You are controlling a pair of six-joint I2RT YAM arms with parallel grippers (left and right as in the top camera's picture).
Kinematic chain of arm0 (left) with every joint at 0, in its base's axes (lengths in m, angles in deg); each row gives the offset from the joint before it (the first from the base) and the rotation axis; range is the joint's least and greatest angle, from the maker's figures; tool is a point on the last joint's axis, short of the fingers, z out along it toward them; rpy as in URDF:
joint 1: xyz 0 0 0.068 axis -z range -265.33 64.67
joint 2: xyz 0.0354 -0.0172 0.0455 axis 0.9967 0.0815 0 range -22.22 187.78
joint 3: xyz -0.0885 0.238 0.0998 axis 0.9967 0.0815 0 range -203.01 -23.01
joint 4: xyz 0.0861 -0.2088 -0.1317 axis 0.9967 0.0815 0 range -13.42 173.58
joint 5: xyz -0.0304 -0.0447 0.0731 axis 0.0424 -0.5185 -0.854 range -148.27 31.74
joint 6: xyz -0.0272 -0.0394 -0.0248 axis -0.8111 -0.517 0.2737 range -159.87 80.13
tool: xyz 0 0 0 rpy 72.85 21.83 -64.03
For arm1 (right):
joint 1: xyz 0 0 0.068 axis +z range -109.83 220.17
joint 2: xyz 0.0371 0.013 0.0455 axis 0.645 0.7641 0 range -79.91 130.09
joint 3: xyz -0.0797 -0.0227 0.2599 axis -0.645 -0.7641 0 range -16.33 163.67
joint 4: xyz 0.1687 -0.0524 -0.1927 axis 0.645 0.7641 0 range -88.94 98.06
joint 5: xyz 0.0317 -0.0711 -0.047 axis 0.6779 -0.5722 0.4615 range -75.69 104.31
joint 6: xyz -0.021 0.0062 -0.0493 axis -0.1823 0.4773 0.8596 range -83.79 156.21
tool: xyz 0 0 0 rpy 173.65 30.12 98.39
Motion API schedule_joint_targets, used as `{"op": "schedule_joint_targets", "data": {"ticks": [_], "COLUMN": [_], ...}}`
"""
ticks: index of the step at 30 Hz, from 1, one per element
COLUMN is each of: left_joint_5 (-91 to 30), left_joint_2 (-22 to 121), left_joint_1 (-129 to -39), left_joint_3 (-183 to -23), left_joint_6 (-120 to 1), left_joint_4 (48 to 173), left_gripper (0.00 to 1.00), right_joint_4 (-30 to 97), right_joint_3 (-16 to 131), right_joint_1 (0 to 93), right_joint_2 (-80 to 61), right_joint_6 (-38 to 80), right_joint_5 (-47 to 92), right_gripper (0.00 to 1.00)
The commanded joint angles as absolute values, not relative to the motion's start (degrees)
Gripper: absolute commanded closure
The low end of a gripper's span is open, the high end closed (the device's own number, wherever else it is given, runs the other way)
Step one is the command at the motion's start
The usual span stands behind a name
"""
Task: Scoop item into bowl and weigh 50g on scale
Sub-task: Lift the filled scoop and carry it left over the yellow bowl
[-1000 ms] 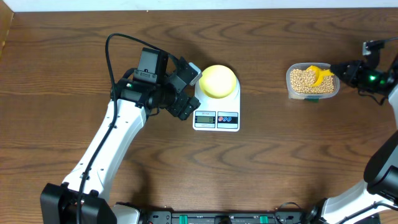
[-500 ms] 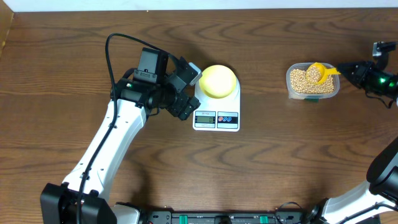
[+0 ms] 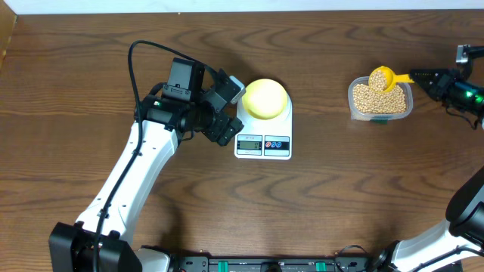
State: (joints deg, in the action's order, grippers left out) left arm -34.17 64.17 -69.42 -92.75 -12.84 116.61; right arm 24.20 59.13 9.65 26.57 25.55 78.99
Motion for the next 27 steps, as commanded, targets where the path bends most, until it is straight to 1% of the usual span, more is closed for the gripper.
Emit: {"op": "schedule_joint_targets", "data": {"ticks": [1,11,27], "left_joint_5": [-33.4,-33.4,-33.4], "left_joint_2": [63.9,63.9,63.9], "left_joint_1": [-69.7,-69.7,-69.7], "left_joint_3": [-92.1,-92.1,-92.1], "left_joint_6": [-12.5,-12.5,-12.5], "left_joint_4": [116.6,116.6,116.6], "left_gripper": [0.14,0.14,0.14], "right_joint_4": [22.9,16.2,4.4], "right_joint_3": [58.9,58.9,58.9], "right_joint_1": [10.0,14.8,26.2], "right_joint_2": [27.2,27.2,27.2], "right_joint_6": [20.9,13.1,7.0], "right_joint_5": [82.6,82.0,80.0], "right_gripper": [0.99,0.99,0.99]}}
